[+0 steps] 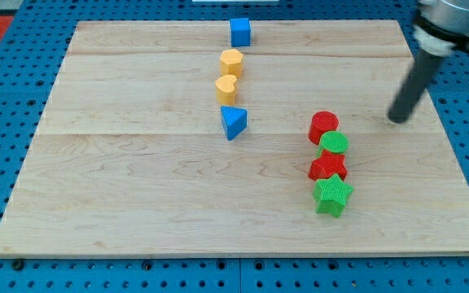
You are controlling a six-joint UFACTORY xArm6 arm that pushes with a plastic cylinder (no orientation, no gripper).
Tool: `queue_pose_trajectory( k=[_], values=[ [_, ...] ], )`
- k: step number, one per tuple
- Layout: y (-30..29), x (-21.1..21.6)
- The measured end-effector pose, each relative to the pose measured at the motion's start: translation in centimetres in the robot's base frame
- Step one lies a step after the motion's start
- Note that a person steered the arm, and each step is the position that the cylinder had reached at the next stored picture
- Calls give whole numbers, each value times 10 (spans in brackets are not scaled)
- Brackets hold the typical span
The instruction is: Slide red circle slightly right and left
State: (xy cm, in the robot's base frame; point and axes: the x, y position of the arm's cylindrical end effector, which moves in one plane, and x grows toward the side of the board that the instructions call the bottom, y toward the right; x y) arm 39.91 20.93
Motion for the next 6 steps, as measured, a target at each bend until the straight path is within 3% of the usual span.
queue_pose_trajectory(
  k=[1, 3, 4, 5, 6],
  values=[
    [-17, -32],
    [-25, -45],
    [-97, -47],
    [-138, -11],
    [-145, -2]
  ],
)
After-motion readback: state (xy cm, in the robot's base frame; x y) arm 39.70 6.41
